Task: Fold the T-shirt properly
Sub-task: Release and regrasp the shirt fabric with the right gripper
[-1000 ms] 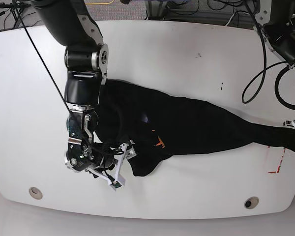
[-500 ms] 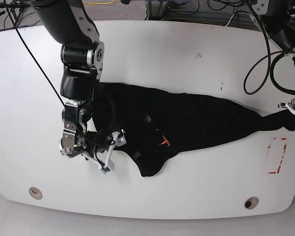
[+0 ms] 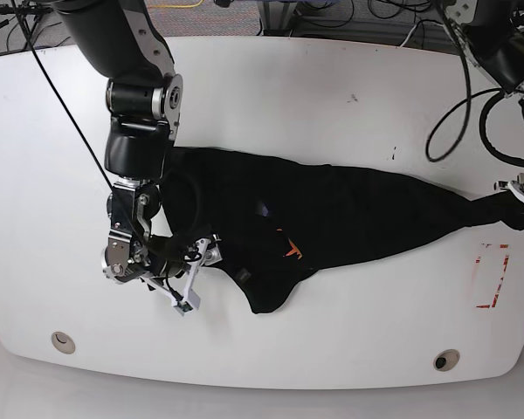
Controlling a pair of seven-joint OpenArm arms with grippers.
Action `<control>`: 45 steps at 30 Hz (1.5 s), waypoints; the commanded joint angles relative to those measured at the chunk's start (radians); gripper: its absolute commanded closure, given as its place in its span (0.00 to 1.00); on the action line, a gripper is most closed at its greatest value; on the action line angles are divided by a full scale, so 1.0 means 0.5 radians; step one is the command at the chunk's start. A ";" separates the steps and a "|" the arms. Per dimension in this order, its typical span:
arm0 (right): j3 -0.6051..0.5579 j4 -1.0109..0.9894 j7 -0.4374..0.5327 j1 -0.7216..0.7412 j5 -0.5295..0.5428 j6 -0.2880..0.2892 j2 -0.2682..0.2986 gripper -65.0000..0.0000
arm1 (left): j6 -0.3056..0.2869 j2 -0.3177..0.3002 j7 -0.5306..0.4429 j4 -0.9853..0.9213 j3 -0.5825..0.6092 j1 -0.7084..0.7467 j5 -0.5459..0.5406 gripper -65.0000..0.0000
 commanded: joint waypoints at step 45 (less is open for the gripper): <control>0.472 -0.366 0.760 -0.051 0.031 0.029 -0.012 0.15 | -0.002 -0.045 -0.049 0.043 0.006 -0.056 -0.029 0.97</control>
